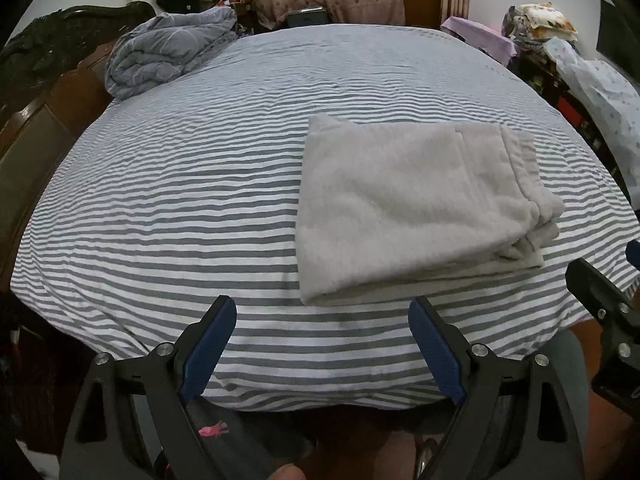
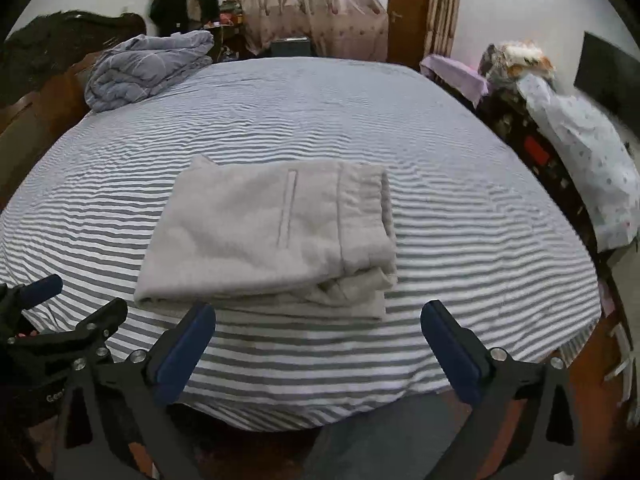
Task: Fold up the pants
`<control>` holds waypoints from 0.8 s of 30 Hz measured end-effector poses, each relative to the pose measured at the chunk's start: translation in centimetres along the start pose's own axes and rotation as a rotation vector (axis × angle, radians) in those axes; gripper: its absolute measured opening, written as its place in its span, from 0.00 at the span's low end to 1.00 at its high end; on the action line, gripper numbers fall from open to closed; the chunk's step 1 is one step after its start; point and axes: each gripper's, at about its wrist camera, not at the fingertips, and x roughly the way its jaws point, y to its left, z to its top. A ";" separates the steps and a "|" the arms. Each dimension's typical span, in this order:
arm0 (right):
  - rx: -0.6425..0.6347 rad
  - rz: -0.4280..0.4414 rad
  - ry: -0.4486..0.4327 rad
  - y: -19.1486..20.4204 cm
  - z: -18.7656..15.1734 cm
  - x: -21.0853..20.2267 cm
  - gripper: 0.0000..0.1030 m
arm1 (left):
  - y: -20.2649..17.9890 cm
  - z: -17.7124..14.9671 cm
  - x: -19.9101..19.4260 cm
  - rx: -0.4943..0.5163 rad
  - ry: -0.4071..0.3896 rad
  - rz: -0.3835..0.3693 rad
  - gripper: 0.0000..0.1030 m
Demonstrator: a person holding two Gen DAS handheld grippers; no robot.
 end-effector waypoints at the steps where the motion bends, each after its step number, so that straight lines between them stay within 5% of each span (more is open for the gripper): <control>1: 0.009 0.000 0.004 -0.2 -0.1 0.1 0.99 | -0.1 0.0 0.0 0.002 0.003 0.001 0.85; 24: -0.059 -0.018 0.038 0.7 -0.1 0.7 0.99 | -0.5 -0.8 1.1 -0.001 0.027 -0.001 0.85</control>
